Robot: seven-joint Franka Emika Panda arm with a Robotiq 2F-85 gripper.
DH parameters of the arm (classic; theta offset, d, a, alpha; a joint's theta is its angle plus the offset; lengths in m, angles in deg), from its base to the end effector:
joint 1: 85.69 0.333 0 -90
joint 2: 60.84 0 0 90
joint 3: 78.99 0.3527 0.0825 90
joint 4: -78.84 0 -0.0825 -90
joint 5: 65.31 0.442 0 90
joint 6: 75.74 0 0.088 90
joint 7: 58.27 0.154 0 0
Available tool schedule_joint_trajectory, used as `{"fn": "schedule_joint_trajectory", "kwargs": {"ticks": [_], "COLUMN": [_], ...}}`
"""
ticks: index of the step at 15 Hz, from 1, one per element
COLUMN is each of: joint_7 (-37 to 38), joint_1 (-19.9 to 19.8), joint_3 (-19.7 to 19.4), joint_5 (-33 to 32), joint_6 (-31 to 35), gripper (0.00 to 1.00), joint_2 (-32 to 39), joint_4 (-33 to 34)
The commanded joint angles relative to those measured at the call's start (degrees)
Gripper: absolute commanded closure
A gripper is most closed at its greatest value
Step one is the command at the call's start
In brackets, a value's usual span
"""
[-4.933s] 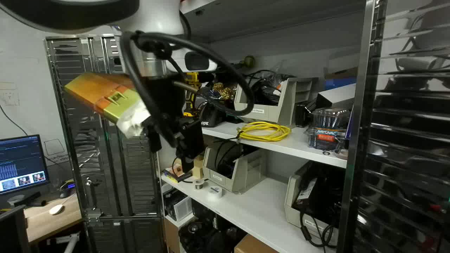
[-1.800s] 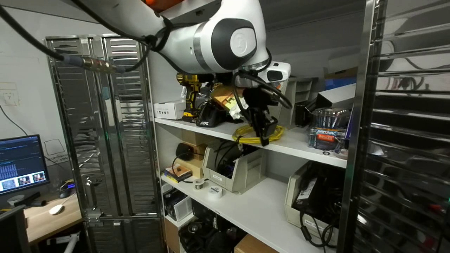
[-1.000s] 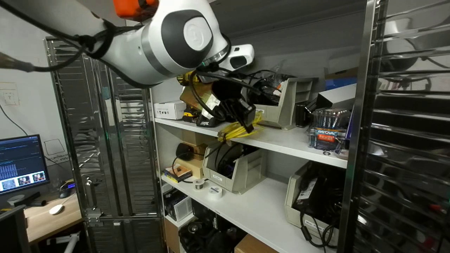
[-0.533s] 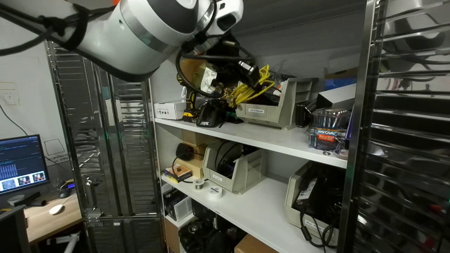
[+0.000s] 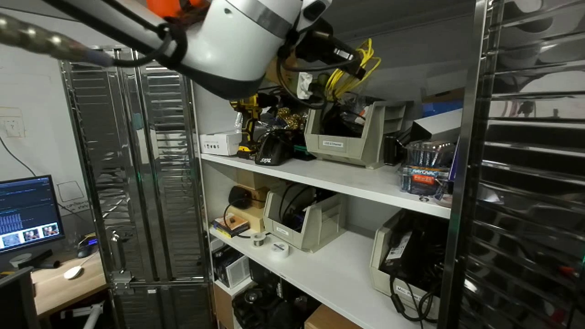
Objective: Pick up the yellow cable and put it in the tool box
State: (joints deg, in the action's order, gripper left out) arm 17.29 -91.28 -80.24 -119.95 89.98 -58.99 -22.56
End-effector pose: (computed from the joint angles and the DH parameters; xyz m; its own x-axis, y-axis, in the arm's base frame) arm 0.7152 -0.0467 0.6493 0.2278 -0.3926 0.8910 -0.4165 -0.8664 -0.2753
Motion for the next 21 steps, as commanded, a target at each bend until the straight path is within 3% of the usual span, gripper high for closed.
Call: {"fn": "schedule_joint_trajectory", "kwargs": {"ticks": [1,5,9,10,12,15,19,21], "joint_7": [1.72,-3.68,-7.50,-9.29,-11.36,-16.31,-25.02,-28.38], "joint_1": [1.35,1.19,1.11,0.79,0.49,-0.83,-2.78,-3.42], "joint_3": [0.80,3.76,6.06,7.03,8.23,11.33,15.43,16.42], "joint_5": [-0.12,8.21,12.42,13.39,14.60,18.54,25.21,27.61], "joint_6": [-1.26,-3.03,-7.25,-8.08,-9.12,-11.56,-20.09,-25.68], "gripper": [0.94,0.95,0.95,0.64,0.57,0.33,0.04,0.00], "joint_2": [11.24,20.97,26.89,26.88,25.90,23.43,21.43,20.80], "joint_4": [14.09,23.96,32.05,32.38,32.26,30.43,29.21,29.07]}}
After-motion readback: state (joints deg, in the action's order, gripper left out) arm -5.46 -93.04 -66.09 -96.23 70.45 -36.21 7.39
